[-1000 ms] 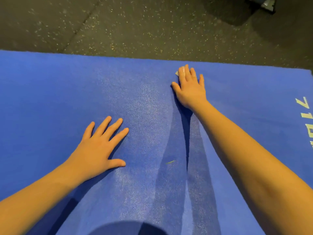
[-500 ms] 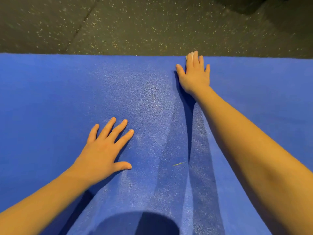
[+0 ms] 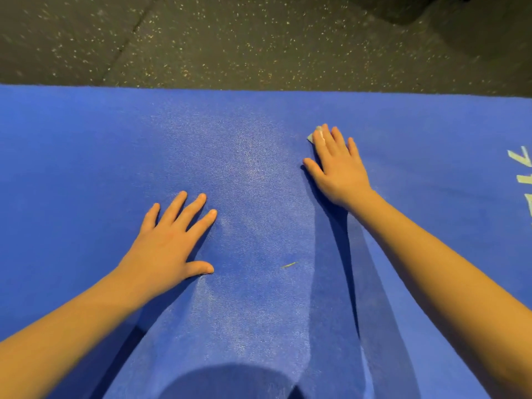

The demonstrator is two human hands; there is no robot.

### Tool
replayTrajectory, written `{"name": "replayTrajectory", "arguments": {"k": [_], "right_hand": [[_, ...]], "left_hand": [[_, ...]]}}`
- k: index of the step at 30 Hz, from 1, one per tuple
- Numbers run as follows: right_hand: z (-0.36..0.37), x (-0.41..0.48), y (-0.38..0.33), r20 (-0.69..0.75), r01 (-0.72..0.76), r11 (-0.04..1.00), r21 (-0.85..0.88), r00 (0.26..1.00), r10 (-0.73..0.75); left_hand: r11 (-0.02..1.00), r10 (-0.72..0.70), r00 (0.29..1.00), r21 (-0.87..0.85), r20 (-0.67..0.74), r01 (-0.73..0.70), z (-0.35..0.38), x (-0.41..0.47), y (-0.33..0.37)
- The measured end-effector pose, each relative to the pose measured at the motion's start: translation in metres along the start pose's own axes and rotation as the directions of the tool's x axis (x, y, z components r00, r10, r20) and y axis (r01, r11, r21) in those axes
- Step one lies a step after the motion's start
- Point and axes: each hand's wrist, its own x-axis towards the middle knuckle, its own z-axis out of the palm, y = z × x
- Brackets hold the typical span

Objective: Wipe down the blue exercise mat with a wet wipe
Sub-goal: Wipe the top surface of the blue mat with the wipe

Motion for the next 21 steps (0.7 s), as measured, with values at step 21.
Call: {"name": "replayTrajectory", "arguments": {"k": [21], "right_hand": [[0.021, -0.118, 0.009, 0.049, -0.018, 0.999, 0.043, 0.999, 0.016]], "left_hand": [[0.999, -0.023, 1.0, -0.026, 0.011, 0.023, 0.005, -0.017, 0.039]]}}
